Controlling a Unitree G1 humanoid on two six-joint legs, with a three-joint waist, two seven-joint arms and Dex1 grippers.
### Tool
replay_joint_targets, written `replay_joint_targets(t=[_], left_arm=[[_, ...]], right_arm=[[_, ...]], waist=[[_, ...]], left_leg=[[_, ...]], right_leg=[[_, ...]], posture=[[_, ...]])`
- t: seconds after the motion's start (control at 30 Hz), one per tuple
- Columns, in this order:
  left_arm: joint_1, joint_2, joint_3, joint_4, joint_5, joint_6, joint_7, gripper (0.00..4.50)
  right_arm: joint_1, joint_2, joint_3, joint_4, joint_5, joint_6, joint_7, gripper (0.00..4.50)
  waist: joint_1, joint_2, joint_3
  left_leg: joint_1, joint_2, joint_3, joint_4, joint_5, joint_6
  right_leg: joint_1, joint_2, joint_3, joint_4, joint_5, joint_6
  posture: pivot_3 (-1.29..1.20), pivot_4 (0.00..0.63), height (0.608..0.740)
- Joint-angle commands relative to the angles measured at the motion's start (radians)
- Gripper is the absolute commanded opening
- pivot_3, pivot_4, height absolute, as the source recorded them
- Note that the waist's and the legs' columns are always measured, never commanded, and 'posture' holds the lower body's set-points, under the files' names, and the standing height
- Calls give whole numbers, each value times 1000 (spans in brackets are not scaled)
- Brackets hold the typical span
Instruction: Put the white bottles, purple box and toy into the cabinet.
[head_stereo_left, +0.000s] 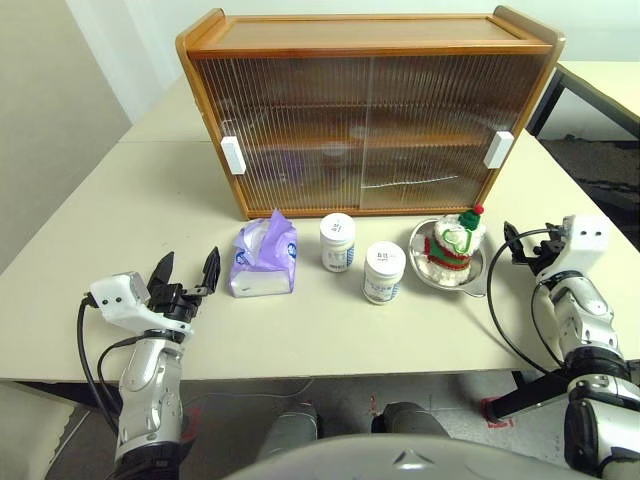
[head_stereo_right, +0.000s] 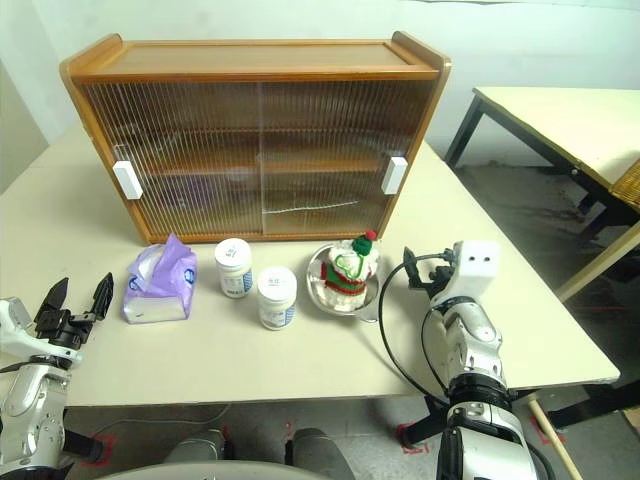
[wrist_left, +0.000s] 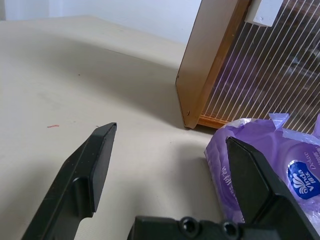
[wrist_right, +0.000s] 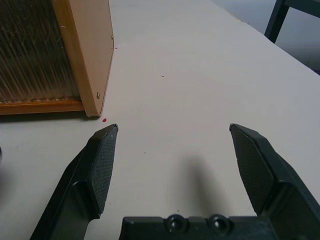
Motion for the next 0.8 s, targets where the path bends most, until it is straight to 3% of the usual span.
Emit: replay_joint_targets(t=[0.03, 0.2, 0.43, 0.53, 0.63, 0.8], left_arm=[[-13, 2, -3, 31, 6, -13, -6, 4500], [-28, 17, 5, 62, -1, -19, -28, 4500], [-35, 93, 64, 78, -35, -7, -60, 4500], [-53, 128, 78, 57, -55, 21, -70, 4500], [-99, 172, 91, 16, -97, 79, -79, 4500], [-156, 207, 99, -28, -141, 158, -71, 4500]], right_arm=[[-16, -8, -3, 19, 2, -10, 5, 4480], [-38, -51, -29, -33, 31, -15, 21, 4480], [-152, -141, -42, -122, 128, 75, 179, 4480], [-204, -176, -31, -188, 210, 223, 302, 4480], [-180, -230, 39, -417, 363, 511, 515, 4480], [-153, -267, 85, -634, 459, 738, 605, 4480]], waist=[[0, 0, 0], [-1, 0, 0], [-9, 1, 0], [-9, 1, 0], [-6, 0, 0], [-2, -2, 0]], left_leg=[[0, 0, 0, 0, 0, 0], [0, 0, 0, 0, 0, 0], [0, 1, 2, 0, 0, 0], [0, 1, 2, 0, 2, 3], [0, 1, 2, 0, 4, 6], [0, 0, 6, 4, 2, 2]], right_leg=[[0, 0, 0, 0, 0, 0], [0, 0, 0, 0, 0, 0], [0, 1, 0, 0, 0, -2], [0, 2, 1, 0, 0, -2], [-1, 3, 1, 0, -1, -3], [4, 16, 0, -3, -2, -7]], posture=[[-52, 0, 740], [-67, 0, 740], [-69, 0, 740], [-69, 0, 740], [-65, 0, 740], [-57, 0, 740]])
